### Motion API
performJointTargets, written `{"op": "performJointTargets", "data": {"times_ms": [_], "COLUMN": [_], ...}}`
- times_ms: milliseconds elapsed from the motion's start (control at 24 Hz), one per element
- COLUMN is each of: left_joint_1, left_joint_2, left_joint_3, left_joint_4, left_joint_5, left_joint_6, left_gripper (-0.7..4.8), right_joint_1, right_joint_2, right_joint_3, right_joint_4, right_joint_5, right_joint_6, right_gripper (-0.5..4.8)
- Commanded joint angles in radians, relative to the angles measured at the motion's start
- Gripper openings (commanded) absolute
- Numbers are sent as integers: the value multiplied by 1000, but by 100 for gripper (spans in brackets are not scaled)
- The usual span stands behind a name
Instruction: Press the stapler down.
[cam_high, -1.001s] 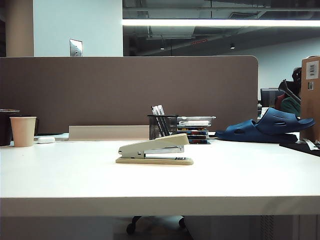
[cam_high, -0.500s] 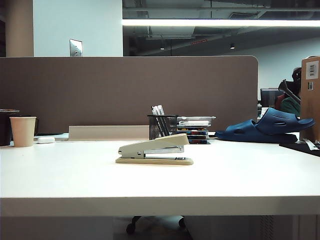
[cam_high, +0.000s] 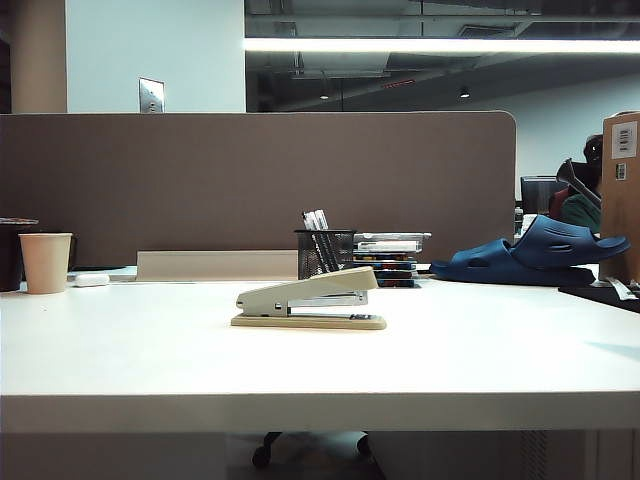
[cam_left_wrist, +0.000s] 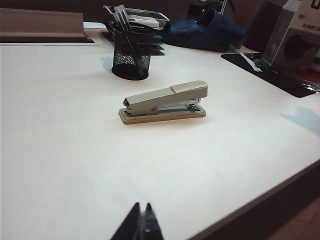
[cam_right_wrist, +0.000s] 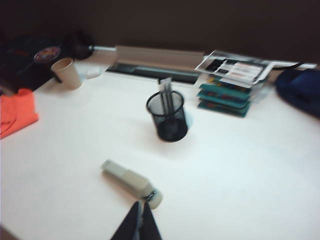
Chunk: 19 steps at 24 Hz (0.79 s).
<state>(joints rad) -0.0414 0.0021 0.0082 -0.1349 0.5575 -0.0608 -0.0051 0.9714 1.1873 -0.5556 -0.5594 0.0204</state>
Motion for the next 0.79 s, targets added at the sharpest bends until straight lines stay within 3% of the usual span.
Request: {"op": "performJointTargets", "data": {"times_ms": [42, 209, 417, 792], "left_joint_1": [0, 0, 0, 0], "left_joint_2": [0, 0, 0, 0], "left_joint_3": [1, 1, 1, 1], "left_joint_4": [-6, -7, -7, -7], "left_joint_5": [4, 5, 7, 1], "left_joint_6": [0, 0, 0, 1], "left_gripper": [-6, -5, -6, -5], "right_joint_1": [51, 145, 243, 323], "right_joint_2": [102, 249, 430, 673], "right_joint_3": [27, 27, 27, 55], "right_joint_4": [12, 37, 182, 331], "right_joint_5": [-11, 7, 6, 7], "right_joint_6": [2, 2, 2, 6], "right_gripper": [-9, -9, -9, -9]}}
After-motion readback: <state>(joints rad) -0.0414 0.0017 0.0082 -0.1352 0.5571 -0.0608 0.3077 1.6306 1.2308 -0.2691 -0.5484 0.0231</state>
